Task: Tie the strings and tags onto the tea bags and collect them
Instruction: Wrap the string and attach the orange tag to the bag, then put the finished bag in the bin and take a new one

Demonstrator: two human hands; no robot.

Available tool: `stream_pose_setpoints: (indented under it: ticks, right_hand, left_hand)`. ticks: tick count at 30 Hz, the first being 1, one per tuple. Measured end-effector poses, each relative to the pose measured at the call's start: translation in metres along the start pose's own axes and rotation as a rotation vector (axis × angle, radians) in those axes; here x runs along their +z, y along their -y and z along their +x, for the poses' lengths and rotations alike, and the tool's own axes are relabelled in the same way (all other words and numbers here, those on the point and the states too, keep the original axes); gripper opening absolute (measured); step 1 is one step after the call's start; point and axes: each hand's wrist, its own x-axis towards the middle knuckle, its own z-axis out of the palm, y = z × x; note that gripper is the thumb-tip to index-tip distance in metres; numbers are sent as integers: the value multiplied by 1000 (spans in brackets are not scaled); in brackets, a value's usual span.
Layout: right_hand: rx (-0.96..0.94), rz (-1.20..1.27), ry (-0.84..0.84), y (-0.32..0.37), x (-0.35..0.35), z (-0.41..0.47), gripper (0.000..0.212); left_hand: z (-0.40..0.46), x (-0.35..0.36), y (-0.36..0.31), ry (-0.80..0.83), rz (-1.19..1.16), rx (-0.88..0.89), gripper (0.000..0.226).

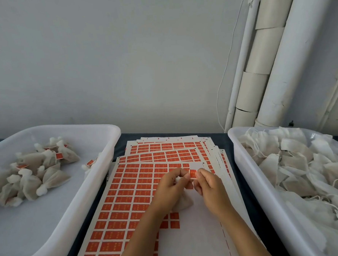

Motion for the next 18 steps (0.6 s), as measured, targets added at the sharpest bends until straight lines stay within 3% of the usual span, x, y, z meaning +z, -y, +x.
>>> stream_pose_setpoints:
  ticks: [2,5,10,14,18]
  right_hand:
    - [34,71,32,2,-1,0,14]
    - [107,39,116,4,-4,1,30]
    - [169,-258,416,2,-14,2,42]
    - [192,-406,473,-5,-13,2,50]
    - [140,-407,406,0,-8,5,30]
  left_hand:
    - [0,-7,-3,59,-3,-106,27]
    - [3,-19,-9,173,188,-266,55]
    - [-1,-31,-17,378,631,-308,48]
    - [-9,-37,-11,333,740,-340,42]
    - [-15,-33,-8,212,766,-274,34]
